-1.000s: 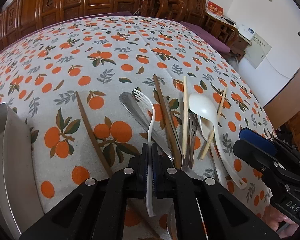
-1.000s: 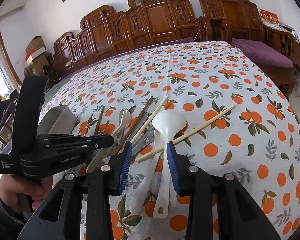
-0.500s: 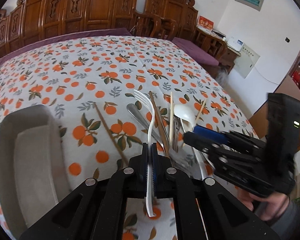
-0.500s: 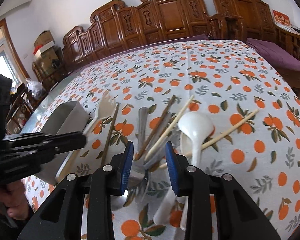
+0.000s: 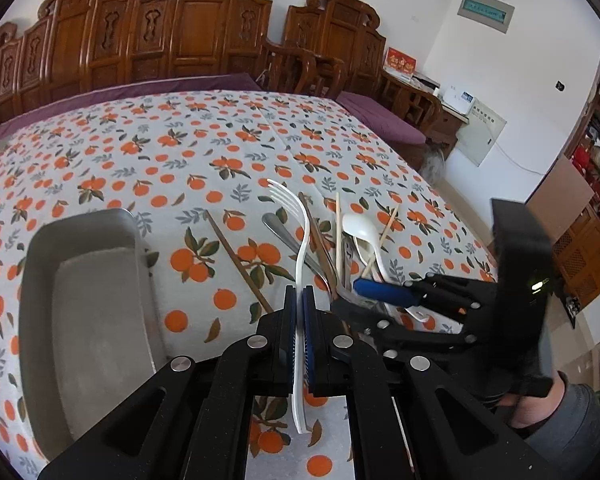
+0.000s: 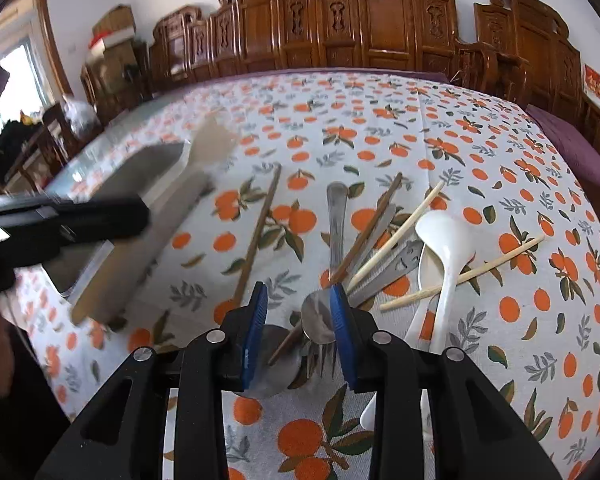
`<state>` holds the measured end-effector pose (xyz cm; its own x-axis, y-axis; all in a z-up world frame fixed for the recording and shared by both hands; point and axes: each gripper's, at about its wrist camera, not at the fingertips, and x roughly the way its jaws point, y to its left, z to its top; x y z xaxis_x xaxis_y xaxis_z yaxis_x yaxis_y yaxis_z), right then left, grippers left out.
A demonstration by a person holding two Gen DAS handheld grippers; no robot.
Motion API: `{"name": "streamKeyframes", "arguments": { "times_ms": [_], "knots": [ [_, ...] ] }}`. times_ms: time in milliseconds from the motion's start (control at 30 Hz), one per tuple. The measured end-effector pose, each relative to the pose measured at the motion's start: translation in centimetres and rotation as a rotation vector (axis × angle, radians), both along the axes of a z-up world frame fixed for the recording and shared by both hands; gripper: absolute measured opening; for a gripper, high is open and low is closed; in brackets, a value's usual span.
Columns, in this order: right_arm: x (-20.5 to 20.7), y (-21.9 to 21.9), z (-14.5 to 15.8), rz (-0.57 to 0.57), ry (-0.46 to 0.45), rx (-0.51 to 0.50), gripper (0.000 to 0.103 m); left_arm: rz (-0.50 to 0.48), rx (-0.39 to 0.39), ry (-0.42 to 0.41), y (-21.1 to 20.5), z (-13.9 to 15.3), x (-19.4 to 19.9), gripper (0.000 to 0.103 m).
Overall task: Organize utensils
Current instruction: 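Carry the white fork with the left tool over the grey tray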
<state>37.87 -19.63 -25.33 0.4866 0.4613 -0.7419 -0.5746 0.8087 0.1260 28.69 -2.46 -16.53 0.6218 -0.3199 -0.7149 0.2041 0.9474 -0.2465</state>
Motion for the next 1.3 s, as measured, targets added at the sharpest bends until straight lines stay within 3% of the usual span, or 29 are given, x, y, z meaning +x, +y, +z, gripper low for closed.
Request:
{"name": "streamKeyframes", "arguments": {
  "times_ms": [200,367,867,1300],
  "knots": [
    [0.2,-0.1,-1.1,-0.026,0.018,-0.041,0.021,0.006,-0.004,-0.008,0.4,0.2,-0.2,0.002],
    [0.7,-1.1,-1.1,-0.048,0.033,-0.019,0.003,0.0,-0.007,-0.017,0.7,0.6,-0.6,0.002],
    [-0.1,-1.7,2.4,-0.047,-0.073,0.083,0.002,0.098,0.036,-0.047,5.0,2.4,-1.6,0.002],
    [-1.3,0.0,3.0,0.013,-0.088,0.1,0.003,0.236,0.097,0.075,10.3,-1.9,0.1,0.002]
  ]
}}
